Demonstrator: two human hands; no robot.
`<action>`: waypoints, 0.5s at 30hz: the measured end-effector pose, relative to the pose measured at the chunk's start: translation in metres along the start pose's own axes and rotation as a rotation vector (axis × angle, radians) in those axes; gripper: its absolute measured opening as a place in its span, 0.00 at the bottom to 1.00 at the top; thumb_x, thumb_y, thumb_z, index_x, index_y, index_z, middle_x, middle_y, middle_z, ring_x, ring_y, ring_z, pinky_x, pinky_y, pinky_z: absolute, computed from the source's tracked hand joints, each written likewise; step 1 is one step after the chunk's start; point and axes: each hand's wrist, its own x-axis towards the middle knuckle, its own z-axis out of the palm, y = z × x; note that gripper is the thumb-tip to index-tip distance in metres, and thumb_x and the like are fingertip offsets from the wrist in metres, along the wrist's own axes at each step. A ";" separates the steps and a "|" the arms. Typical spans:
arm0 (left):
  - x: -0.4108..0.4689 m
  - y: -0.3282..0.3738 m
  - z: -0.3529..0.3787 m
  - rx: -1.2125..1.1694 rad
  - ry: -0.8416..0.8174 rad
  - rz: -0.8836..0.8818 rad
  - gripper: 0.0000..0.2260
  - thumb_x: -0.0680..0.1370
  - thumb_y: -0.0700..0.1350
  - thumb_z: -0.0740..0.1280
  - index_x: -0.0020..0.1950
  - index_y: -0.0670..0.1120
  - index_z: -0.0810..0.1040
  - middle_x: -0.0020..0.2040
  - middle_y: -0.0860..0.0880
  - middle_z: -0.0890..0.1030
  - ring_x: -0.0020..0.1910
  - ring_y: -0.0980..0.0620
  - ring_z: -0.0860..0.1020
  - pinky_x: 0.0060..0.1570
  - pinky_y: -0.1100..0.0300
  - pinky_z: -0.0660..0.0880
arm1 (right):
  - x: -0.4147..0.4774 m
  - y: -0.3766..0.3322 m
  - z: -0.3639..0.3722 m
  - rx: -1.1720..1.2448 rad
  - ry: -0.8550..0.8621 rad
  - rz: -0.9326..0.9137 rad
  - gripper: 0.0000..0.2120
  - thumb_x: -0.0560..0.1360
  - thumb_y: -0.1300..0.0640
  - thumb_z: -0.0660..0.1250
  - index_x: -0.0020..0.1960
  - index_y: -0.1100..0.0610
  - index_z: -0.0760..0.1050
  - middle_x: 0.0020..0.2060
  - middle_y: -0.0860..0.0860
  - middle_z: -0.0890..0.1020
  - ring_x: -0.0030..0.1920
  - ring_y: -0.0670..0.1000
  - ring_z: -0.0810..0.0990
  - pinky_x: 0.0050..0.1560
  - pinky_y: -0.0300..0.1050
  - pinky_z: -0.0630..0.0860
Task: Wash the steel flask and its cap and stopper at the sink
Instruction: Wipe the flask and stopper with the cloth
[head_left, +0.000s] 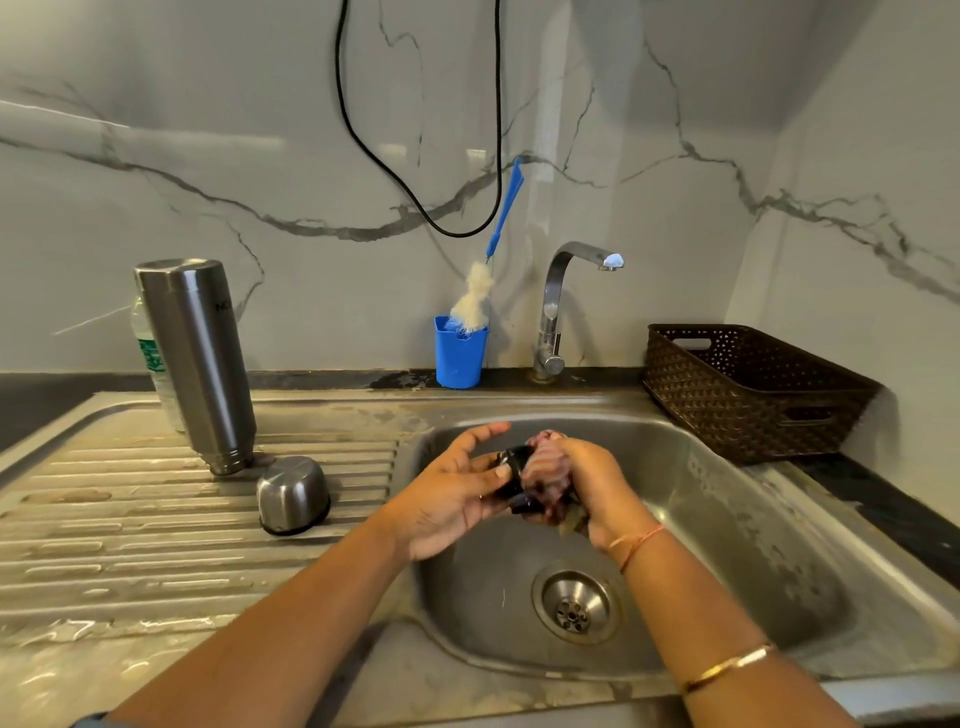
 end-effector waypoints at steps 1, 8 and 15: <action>0.000 0.001 0.001 -0.074 -0.016 -0.009 0.22 0.74 0.31 0.62 0.66 0.47 0.71 0.57 0.38 0.80 0.57 0.41 0.78 0.55 0.48 0.77 | 0.001 0.001 -0.007 0.105 -0.065 0.046 0.09 0.76 0.56 0.62 0.48 0.59 0.79 0.47 0.63 0.81 0.46 0.63 0.81 0.48 0.59 0.78; 0.000 0.000 -0.001 -0.186 0.063 -0.019 0.16 0.75 0.36 0.63 0.63 0.43 0.75 0.59 0.38 0.78 0.59 0.41 0.78 0.55 0.49 0.77 | 0.014 0.010 -0.006 0.045 0.026 -0.124 0.13 0.77 0.52 0.64 0.56 0.58 0.79 0.50 0.60 0.82 0.50 0.61 0.81 0.51 0.61 0.78; -0.001 -0.003 0.002 -0.051 0.042 -0.059 0.19 0.73 0.41 0.66 0.64 0.47 0.73 0.51 0.44 0.82 0.48 0.48 0.81 0.52 0.54 0.78 | -0.006 0.005 0.009 -0.232 -0.087 -0.601 0.09 0.79 0.57 0.61 0.58 0.51 0.76 0.49 0.46 0.81 0.50 0.43 0.79 0.50 0.34 0.75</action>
